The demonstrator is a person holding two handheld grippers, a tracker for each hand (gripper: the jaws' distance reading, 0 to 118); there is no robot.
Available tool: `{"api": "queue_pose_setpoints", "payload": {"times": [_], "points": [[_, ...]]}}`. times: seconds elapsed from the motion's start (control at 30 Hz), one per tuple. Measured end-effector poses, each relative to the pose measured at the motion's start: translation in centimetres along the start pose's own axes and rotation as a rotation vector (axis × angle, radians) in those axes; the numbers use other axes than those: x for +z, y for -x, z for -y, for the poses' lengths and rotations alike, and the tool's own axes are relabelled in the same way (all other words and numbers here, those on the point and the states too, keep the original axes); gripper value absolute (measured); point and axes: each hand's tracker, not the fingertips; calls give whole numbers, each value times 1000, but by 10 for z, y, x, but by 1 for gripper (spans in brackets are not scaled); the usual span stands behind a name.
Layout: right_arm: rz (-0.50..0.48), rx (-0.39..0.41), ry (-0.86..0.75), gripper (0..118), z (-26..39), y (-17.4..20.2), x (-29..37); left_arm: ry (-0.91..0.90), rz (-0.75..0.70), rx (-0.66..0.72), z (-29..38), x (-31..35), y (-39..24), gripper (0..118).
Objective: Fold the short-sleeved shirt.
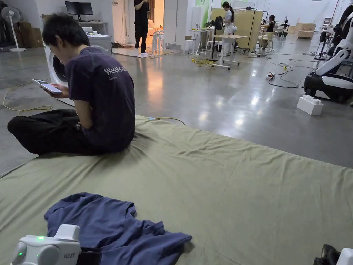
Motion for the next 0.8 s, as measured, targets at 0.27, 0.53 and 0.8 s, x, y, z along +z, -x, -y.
{"api": "queue_pose_setpoints", "payload": {"times": [0.27,0.53,0.8], "points": [[3,17,39,1,10,3,-4,45,-130,-107,22,-34,-24,77],[-10,23,49,1,14,14,-4,-33,-134,-157,27,-29,-27,8],[-16,28,46,1,16,14,1,-215,-31,46,22,-7,-6,6]]}}
